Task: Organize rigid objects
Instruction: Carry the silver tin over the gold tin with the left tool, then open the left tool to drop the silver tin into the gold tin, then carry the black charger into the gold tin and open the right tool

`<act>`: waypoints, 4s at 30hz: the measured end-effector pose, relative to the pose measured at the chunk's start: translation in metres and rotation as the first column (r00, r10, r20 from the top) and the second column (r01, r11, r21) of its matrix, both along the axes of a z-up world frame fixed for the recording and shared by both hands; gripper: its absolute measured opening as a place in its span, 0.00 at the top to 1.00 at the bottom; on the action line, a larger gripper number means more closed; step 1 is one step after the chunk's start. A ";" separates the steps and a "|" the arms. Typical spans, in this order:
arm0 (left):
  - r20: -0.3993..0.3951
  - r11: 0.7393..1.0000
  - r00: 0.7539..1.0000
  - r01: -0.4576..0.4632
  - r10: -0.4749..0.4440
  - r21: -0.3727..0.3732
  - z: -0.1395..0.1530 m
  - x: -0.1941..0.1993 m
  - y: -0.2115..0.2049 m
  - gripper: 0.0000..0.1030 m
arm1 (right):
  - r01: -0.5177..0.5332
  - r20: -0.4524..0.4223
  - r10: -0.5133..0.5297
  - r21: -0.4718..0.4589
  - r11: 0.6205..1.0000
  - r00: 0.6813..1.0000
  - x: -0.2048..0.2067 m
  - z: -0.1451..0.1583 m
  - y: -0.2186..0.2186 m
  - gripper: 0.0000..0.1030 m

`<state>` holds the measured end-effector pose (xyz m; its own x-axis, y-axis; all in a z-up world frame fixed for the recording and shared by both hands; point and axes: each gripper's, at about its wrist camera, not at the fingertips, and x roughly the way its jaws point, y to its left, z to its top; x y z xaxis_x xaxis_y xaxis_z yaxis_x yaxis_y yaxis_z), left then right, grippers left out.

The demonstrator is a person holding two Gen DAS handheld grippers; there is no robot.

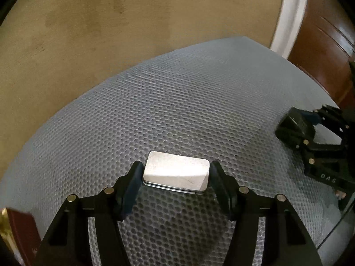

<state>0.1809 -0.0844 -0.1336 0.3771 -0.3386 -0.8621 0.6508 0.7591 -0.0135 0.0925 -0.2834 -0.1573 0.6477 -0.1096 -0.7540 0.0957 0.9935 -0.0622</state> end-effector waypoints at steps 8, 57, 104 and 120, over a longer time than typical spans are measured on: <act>0.004 0.986 0.986 -0.164 0.164 -0.029 0.010 -0.012 0.023 0.44 | 0.002 0.000 -0.002 -0.002 1.000 1.000 -0.001 -0.004 0.003 0.52; 0.177 0.790 0.771 -0.607 0.612 -0.088 0.122 -0.053 0.220 0.44 | 0.008 0.002 -0.008 -0.030 1.000 1.000 -0.006 -0.010 0.025 0.52; 0.130 0.698 0.688 -0.713 0.714 -0.060 0.080 -0.059 0.301 0.34 | 0.011 0.003 -0.011 -0.113 0.993 1.000 -0.014 -0.016 0.045 0.52; 0.325 0.720 0.687 -0.694 0.650 0.028 0.087 -0.112 0.291 0.20 | -0.007 -0.012 0.005 -0.185 0.983 1.000 -0.018 -0.004 0.095 0.53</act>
